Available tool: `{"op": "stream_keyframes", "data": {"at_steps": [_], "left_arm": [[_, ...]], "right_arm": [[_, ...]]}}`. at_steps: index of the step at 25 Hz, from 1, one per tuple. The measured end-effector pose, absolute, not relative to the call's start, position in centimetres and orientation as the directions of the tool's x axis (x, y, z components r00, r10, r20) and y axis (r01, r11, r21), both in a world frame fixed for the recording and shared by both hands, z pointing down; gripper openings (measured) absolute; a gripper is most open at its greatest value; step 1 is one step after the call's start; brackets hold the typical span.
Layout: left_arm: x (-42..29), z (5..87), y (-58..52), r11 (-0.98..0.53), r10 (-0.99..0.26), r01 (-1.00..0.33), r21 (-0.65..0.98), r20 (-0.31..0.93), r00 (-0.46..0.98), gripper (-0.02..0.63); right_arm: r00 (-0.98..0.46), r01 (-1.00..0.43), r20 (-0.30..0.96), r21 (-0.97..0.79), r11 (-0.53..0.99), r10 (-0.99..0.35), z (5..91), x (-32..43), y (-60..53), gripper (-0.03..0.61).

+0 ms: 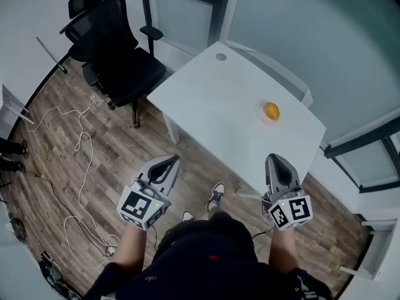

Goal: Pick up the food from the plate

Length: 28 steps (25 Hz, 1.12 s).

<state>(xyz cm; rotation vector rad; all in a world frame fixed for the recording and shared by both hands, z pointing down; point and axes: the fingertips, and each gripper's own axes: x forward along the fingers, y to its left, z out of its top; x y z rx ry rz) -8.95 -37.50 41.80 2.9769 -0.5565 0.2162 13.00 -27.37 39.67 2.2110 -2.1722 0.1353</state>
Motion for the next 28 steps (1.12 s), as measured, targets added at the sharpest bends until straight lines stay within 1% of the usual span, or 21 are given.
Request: {"op": "stream_keyframes", "data": {"at_steps": [6,10,13,15,18,22,27,28], "left_arm": [[-2.3,40.9,-40.2,-0.944,-0.31,-0.323,0.067,0.16,0.937,0.023],[4.1,39.6,-42.2,-0.954,-0.281,-0.293,0.058,0.157,0.947,0.023],[9.8,39.5,-43.5,-0.963,-0.252,-0.264,0.052,0.169,0.953,0.023],[13.0,39.9,-44.2,-0.964,-0.24,-0.256,0.068,0.19,0.952,0.023],[16.6,40.4,-44.6,-0.966,-0.21,-0.236,0.104,0.209,0.955,0.023],[20.1,42.3,-45.4,-0.973,-0.166,-0.2,0.112,0.258,0.952,0.023],[23.3,44.7,-47.7,-0.979,-0.127,-0.167,0.117,0.289,0.949,0.023],[23.8,45.4,-48.0,-0.979,-0.114,-0.158,0.129,0.295,0.949,0.023]], "right_arm": [[0.034,-0.999,0.061,-0.029,-0.036,-0.998,39.7,18.9,-30.3,0.026],[0.127,-0.991,0.021,-0.029,-0.128,-0.992,38.8,25.6,-31.4,0.026],[0.183,-0.982,0.022,-0.038,-0.184,-0.983,39.2,31.7,-32.1,0.026],[0.19,-0.98,0.038,-0.046,-0.191,-0.981,40.0,34.8,-32.7,0.026],[0.173,-0.982,0.075,-0.058,-0.177,-0.982,41.7,37.5,-33.8,0.026],[0.151,-0.984,0.136,-0.075,-0.162,-0.979,44.5,39.6,-35.7,0.028],[0.157,-0.985,0.214,-0.034,-0.168,-0.964,47.8,41.7,-38.4,0.03],[0.152,-0.987,0.234,-0.021,-0.162,-0.96,48.5,41.9,-39.0,0.04]]}}
